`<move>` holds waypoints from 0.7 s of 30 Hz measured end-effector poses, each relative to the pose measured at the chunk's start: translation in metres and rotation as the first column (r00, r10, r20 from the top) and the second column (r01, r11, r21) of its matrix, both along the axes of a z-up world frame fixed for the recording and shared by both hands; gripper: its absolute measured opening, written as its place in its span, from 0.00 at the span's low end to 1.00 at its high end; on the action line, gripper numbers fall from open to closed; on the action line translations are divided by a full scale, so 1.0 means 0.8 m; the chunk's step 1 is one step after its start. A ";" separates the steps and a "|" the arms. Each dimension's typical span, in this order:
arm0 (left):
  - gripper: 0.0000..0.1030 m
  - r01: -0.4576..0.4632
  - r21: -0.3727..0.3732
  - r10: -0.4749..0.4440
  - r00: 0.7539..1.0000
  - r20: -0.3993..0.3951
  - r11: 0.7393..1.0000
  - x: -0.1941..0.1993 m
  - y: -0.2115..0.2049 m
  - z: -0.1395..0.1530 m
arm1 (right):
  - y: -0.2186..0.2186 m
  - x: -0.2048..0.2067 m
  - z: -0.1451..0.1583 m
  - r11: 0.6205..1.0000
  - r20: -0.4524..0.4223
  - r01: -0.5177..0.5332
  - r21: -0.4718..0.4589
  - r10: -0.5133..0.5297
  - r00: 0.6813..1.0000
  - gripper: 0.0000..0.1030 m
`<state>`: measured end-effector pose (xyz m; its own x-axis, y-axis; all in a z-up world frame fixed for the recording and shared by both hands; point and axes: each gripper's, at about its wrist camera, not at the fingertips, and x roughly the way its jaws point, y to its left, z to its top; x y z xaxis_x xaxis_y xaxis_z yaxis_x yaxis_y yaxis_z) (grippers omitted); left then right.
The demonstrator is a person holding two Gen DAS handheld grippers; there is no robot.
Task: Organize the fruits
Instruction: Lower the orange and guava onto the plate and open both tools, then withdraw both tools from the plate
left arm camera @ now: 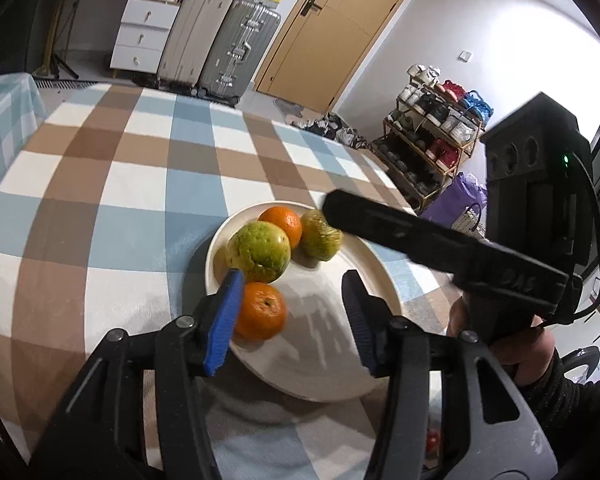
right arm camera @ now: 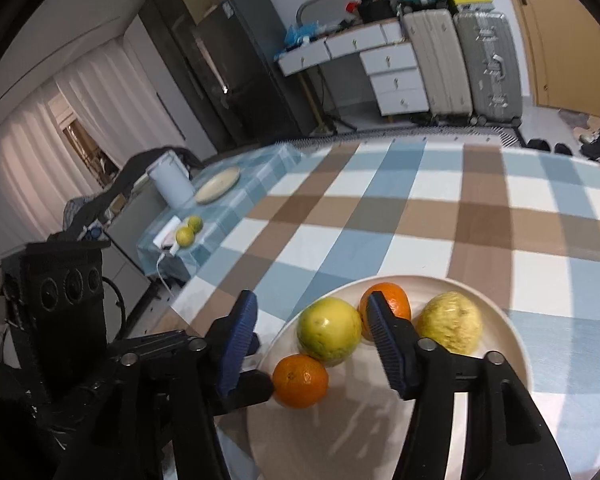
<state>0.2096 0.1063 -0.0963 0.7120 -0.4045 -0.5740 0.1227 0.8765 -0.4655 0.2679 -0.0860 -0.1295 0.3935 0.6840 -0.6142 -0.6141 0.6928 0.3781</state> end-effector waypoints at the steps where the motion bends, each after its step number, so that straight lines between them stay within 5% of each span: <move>1: 0.55 -0.008 0.013 0.008 1.000 0.007 1.000 -0.006 -0.002 0.005 | -0.006 -0.005 0.005 1.000 0.009 0.010 0.010 -0.010 1.000 0.69; 6: 0.75 -0.048 0.055 0.046 0.998 0.036 0.997 -0.038 -0.014 0.030 | -0.047 -0.038 0.034 0.996 0.058 0.062 0.057 -0.066 0.996 0.81; 10: 0.78 -0.084 0.097 0.080 0.996 0.050 0.992 -0.063 -0.025 0.047 | -0.079 -0.072 0.052 0.991 0.106 0.112 0.077 -0.120 0.987 0.96; 18: 0.87 -0.144 0.191 0.128 0.988 0.091 0.971 -0.115 -0.048 0.081 | -0.119 -0.134 0.068 0.985 0.168 0.150 0.091 -0.163 0.972 0.98; 21: 0.98 -0.144 0.199 0.124 0.986 0.107 0.969 -0.134 -0.055 0.089 | -0.129 -0.160 0.069 0.983 0.189 0.160 0.092 -0.175 0.966 0.99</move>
<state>0.1026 0.0621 -0.0255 0.8060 -0.1817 -0.5633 0.0317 0.9636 -0.2654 0.1402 -0.1895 -0.0743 0.6139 0.6390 -0.4634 -0.5587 0.7665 0.3168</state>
